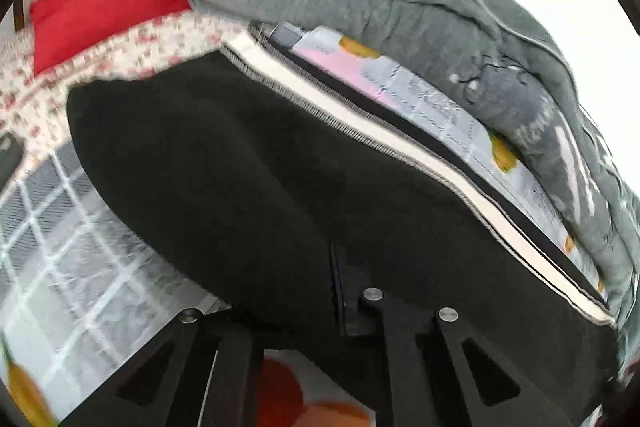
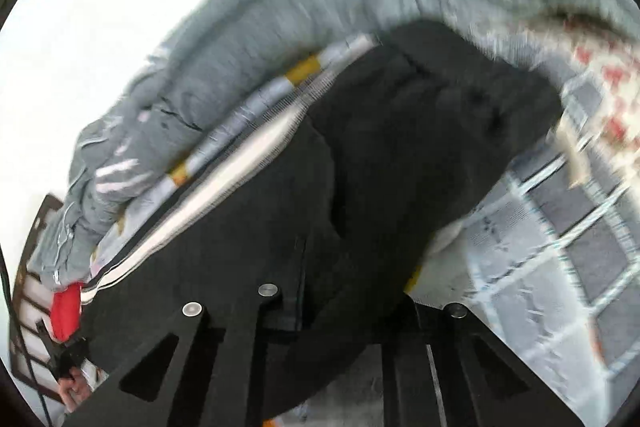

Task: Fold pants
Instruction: 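Lift the waistband with both grippers and fold it over toward the cuffs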

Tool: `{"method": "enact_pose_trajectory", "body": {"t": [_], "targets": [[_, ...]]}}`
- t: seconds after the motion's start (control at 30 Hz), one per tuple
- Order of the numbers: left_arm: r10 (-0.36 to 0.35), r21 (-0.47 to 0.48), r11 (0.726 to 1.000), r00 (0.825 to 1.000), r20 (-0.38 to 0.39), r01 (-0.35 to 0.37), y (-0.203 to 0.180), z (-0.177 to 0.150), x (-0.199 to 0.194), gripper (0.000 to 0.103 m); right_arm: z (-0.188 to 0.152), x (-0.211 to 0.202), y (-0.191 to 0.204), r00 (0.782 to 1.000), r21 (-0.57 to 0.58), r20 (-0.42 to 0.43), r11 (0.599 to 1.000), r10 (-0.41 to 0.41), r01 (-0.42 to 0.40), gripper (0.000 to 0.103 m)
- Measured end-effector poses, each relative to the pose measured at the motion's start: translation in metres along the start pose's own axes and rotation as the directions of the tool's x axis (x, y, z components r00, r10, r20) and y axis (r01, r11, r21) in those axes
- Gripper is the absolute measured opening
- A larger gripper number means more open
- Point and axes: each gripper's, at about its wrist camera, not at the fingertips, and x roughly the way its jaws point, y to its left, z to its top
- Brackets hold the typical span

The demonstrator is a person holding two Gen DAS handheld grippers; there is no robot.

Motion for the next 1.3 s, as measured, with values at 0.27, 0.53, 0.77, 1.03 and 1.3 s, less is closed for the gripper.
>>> {"method": "enact_pose_trajectory", "body": {"t": [0.27,0.53,0.77,1.03,1.3], "targets": [[-0.031,0.088,0.996,0.999,-0.026,0.034,0.012,-0.055,-0.065,0.012,-0.030,-0.081,-0.021,0.999,-0.058,0.010,0.998,-0.036,0.037,0.013],[-0.108,0.059,0.992,0.992,-0.061,0.112,0.045,-0.128,-0.110,0.014,-0.084,-0.142,-0.082,0.997,-0.031,-0.009,0.997,-0.076,0.075,0.013],[-0.014,0.096,0.995,0.999,-0.029,0.016,0.052,-0.155,-0.132,0.046,-0.105,-0.165,-0.112,0.995,0.006,0.007,0.995,-0.104,0.104,0.038],[0.039,0.164,0.986,0.999,0.022,-0.042,0.047,-0.172,-0.168,0.058,-0.081,-0.161,-0.145,0.994,0.150,0.088,0.987,-0.066,0.052,0.064],[0.009,0.178,0.984,0.995,0.100,-0.027,0.029,-0.172,-0.188,0.058,-0.043,-0.150,-0.150,0.976,0.080,0.192,0.993,-0.099,0.085,0.034]]}}
